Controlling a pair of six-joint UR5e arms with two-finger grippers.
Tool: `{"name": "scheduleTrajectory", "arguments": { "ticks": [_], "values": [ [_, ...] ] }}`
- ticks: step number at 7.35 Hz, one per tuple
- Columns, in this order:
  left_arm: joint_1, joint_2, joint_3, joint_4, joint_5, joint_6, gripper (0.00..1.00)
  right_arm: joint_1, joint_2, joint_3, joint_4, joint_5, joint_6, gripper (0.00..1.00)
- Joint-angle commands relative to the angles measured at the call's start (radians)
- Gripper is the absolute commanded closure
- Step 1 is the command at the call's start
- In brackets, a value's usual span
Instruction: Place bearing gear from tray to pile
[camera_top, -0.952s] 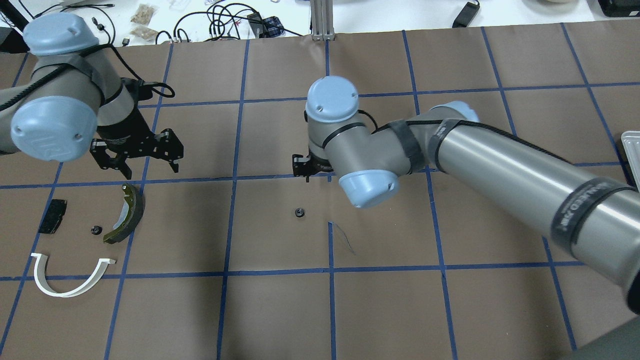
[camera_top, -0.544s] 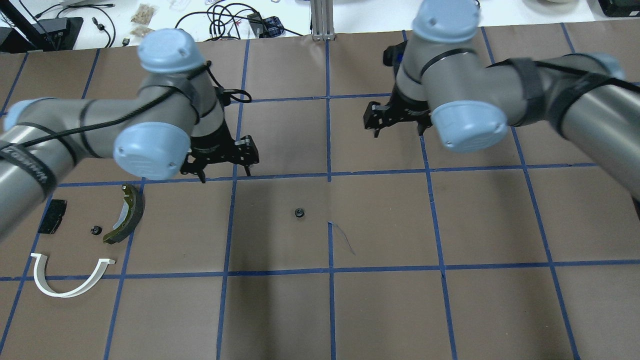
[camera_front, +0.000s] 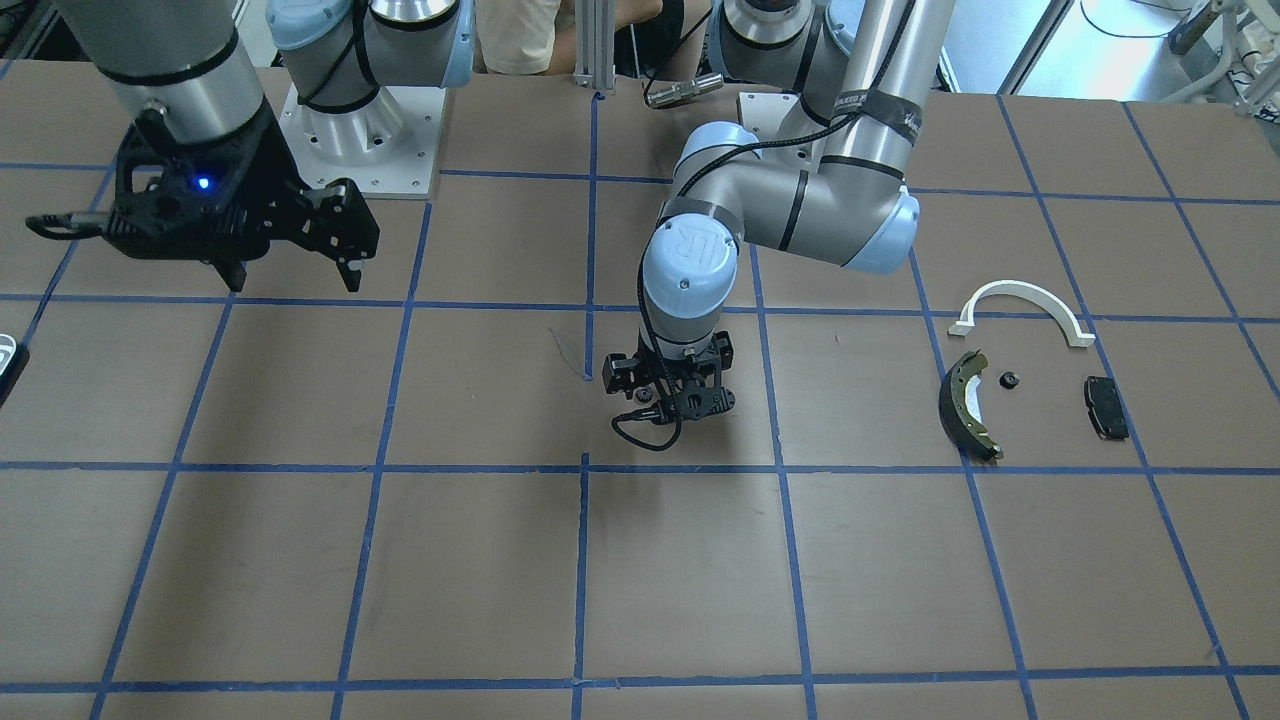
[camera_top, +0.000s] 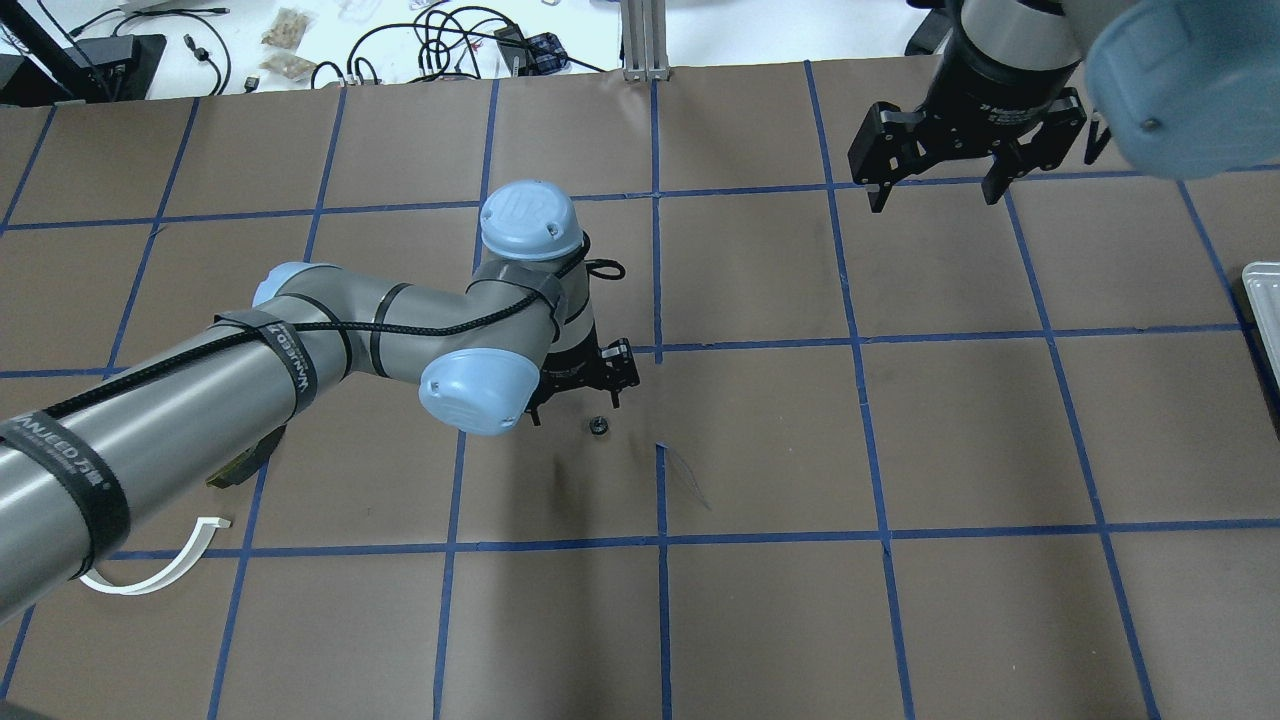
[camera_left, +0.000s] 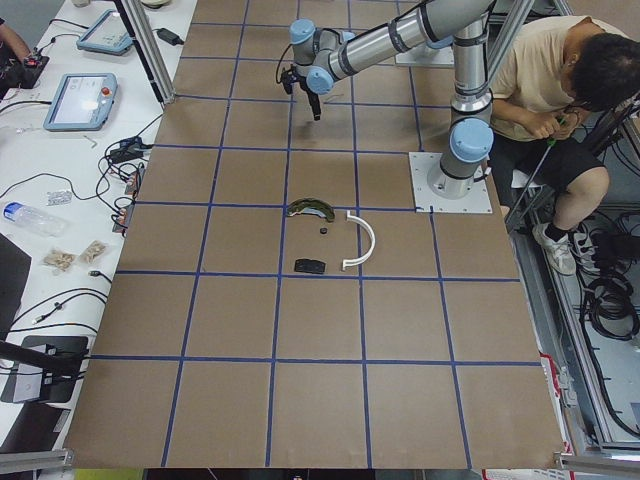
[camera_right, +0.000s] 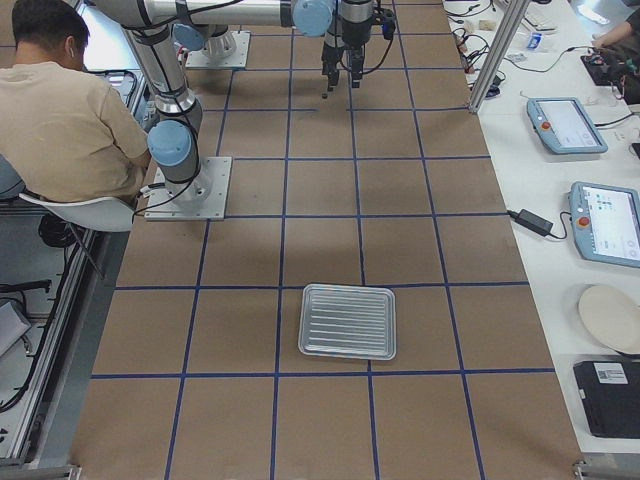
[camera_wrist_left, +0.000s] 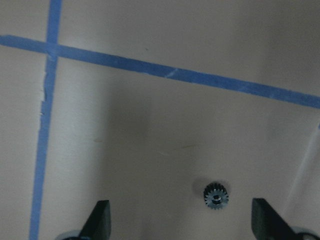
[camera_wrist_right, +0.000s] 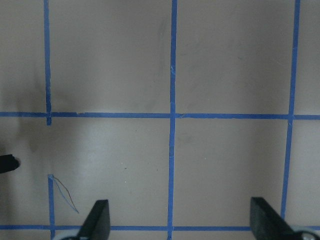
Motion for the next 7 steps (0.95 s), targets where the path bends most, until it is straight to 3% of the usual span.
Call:
{"name": "scheduleTrajectory", "arguments": {
  "ticks": [1,2,4,5,6,7],
  "values": [
    [-0.007,-0.023,-0.043,0.091,-0.004,-0.002,0.05,0.011,-0.042,0.059,0.031,-0.027,0.003,0.00],
    [-0.010,-0.023,-0.039,0.093,-0.005,-0.013,0.05,0.009,-0.042,0.088,0.023,-0.009,0.001,0.00],
    [-0.012,-0.023,-0.040,0.093,-0.004,-0.010,0.24,0.012,-0.064,0.098,0.015,0.060,0.013,0.00],
    [-0.010,-0.022,-0.040,0.093,-0.005,-0.010,0.62,0.012,-0.064,0.089,0.017,0.063,0.016,0.00],
    [-0.009,-0.005,-0.042,0.093,-0.004,-0.004,0.91,0.002,-0.061,0.076,0.015,0.042,0.004,0.00],
    [-0.004,-0.002,-0.040,0.093,-0.004,0.001,1.00,-0.001,-0.067,0.079,0.021,-0.002,-0.002,0.00]
  ]
}}
